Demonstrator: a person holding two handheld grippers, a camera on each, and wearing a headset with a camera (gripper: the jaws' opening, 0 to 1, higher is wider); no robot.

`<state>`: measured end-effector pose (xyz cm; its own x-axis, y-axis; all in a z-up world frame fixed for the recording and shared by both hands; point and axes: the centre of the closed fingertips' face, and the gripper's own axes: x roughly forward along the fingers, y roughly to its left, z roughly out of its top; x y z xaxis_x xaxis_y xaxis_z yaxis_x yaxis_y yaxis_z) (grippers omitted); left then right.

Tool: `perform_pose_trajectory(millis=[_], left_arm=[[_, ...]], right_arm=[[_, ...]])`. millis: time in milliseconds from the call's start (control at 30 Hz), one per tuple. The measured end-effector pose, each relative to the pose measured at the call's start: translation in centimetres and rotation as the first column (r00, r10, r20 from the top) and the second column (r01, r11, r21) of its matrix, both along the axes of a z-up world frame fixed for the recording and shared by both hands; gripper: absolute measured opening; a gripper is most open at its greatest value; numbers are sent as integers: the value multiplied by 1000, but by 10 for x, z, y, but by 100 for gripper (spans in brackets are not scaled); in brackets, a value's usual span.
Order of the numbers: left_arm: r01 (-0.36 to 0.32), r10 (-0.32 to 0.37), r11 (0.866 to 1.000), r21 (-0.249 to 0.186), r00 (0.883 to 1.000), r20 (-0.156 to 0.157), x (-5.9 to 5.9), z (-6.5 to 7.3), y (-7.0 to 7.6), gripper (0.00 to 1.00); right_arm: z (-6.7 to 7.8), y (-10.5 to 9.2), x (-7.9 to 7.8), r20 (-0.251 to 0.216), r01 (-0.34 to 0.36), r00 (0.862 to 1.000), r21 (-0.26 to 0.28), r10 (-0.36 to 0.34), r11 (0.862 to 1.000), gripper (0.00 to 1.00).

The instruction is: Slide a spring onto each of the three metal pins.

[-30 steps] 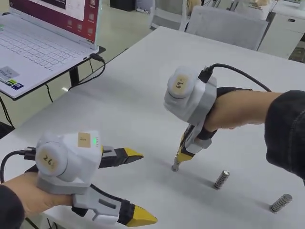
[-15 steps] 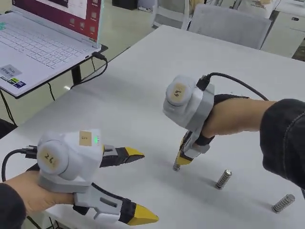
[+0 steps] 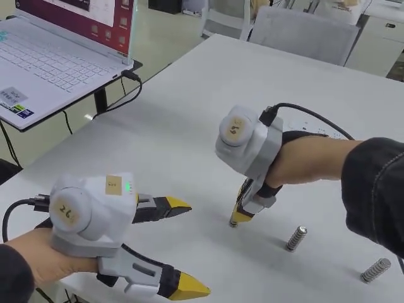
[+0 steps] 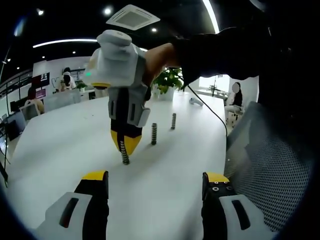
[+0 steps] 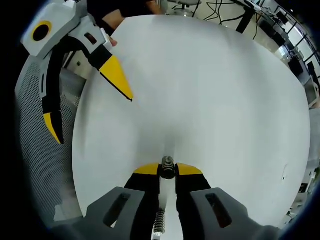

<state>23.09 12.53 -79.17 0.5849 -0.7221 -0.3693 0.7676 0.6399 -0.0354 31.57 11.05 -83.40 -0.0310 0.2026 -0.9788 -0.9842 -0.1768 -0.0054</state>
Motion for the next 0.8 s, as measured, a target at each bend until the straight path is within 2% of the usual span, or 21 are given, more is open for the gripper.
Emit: perform_pose_trajectory(millis=[433, 800], left_arm=[[7, -7, 1000, 3, 1000, 1, 0, -1, 2, 73], [9, -9, 1000, 7, 1000, 6, 0, 2, 0, 74]], right_arm=[[5, -6, 3, 2, 17, 1000, 25, -17, 1000, 19], [14, -16, 8, 5, 59, 998, 62, -59, 996, 20]])
